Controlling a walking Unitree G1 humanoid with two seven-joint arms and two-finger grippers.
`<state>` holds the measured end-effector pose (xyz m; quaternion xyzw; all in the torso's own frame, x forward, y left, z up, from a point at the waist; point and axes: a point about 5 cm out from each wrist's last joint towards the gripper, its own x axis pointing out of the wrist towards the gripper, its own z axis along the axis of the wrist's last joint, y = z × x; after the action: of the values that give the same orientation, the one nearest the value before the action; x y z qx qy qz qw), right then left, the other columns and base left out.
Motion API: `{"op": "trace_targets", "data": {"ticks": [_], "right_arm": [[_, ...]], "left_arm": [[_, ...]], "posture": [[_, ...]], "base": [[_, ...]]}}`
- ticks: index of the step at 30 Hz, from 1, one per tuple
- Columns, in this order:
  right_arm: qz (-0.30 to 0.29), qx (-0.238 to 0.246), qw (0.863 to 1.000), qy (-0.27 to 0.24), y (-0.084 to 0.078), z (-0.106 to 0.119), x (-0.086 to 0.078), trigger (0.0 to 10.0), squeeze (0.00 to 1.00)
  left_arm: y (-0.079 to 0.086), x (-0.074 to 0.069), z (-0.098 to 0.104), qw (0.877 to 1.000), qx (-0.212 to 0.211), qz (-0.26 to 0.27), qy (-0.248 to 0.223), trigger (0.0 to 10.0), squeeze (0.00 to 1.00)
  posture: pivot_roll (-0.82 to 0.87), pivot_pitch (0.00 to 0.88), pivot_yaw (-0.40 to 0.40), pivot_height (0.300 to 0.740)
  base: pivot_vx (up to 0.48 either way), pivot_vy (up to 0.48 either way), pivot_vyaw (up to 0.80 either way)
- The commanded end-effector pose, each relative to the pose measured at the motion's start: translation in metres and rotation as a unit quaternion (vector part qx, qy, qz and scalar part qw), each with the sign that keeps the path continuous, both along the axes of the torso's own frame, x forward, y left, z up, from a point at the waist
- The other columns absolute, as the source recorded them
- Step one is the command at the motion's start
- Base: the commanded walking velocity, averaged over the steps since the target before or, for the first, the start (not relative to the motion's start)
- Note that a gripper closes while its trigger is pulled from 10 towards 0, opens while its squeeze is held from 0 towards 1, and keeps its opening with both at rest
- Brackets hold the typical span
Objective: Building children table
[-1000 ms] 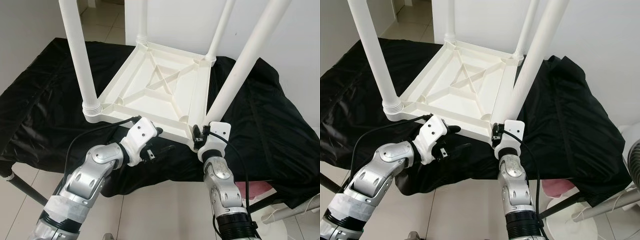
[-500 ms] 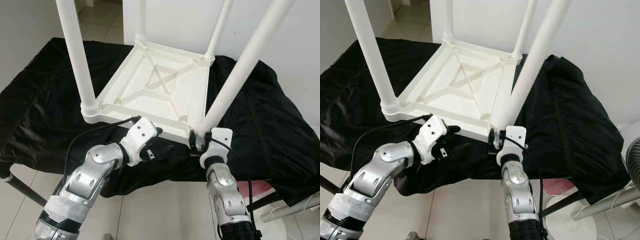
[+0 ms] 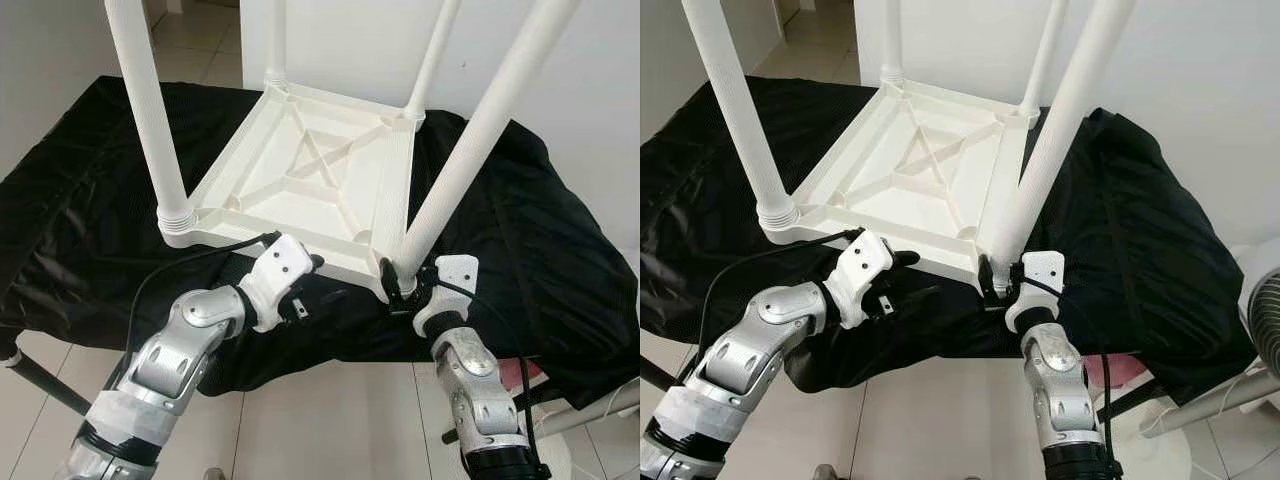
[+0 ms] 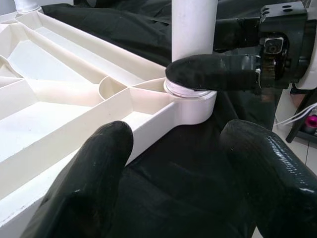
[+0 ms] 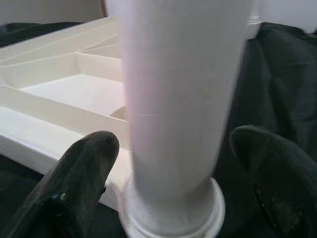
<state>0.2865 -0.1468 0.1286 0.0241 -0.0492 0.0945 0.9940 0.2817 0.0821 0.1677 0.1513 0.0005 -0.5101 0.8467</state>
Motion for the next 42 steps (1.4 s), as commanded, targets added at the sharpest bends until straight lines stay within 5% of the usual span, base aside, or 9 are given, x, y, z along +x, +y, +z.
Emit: {"op": "trace_targets", "data": {"ticks": [1, 22, 23, 24, 25, 27, 40, 41, 42], "right_arm": [[0.026, 0.006, 1.000, -0.005, -0.005, 0.001, 0.003, 10.0, 0.00], [0.236, -0.083, 0.968, 0.017, -0.010, 0.005, 0.047, 9.6, 0.00], [0.241, -0.088, 0.966, 0.021, -0.009, 0.005, 0.048, 4.8, 0.00], [0.241, -0.088, 0.966, 0.021, -0.009, 0.005, 0.048, 4.8, 0.00], [0.250, -0.095, 0.963, 0.025, -0.008, 0.003, 0.049, 1.4, 0.00], [0.252, -0.092, 0.963, 0.027, -0.010, 0.003, 0.050, 0.0, 0.00], [0.256, -0.056, 0.965, 0.017, -0.020, 0.000, 0.049, 0.0, 0.00], [0.249, -0.057, 0.967, 0.015, -0.020, 0.000, 0.049, 10.0, 0.00], [0.244, -0.058, 0.968, 0.014, -0.021, 0.000, 0.049, 10.0, 0.00]], "left_arm": [[-0.003, -0.001, 0.001, 1.000, 0.003, -0.012, 0.003, 10.0, 0.00], [0.000, 0.003, 0.001, 1.000, 0.012, -0.008, 0.000, 10.0, 0.00], [0.000, 0.004, 0.001, 1.000, 0.012, -0.007, -0.001, 10.0, 0.00], [0.000, 0.004, 0.001, 1.000, 0.012, -0.007, -0.001, 10.0, 0.00], [0.001, 0.004, 0.001, 1.000, 0.012, -0.007, -0.001, 10.0, 0.00], [0.000, 0.004, 0.002, 1.000, 0.012, -0.007, -0.002, 10.0, 0.00], [-0.001, 0.004, 0.002, 1.000, 0.012, -0.012, -0.003, 10.0, 0.00], [-0.001, 0.004, 0.002, 1.000, 0.013, -0.013, -0.003, 10.0, 0.00], [-0.001, 0.004, 0.001, 1.000, 0.013, -0.014, -0.003, 10.0, 0.00]], "posture": [[0.02, 0.069, -0.084, 0.740], [0.03, 0.050, -0.071, 0.740], [0.03, 0.050, -0.068, 0.740], [0.03, 0.050, -0.068, 0.740], [0.03, 0.048, -0.069, 0.740], [0.03, 0.048, -0.069, 0.740], [0.03, 0.043, -0.063, 0.740], [0.03, 0.041, -0.061, 0.740], [0.03, 0.041, -0.061, 0.740]], "base": [[0.000, 0.000, 0.00], [0.000, 0.000, 0.00], [0.000, 0.000, 0.00], [0.000, 0.000, 0.00], [0.000, 0.000, 0.00], [0.000, 0.000, 0.00], [0.000, 0.000, 0.00], [0.000, 0.000, 0.00], [0.000, 0.000, 0.00]]}}
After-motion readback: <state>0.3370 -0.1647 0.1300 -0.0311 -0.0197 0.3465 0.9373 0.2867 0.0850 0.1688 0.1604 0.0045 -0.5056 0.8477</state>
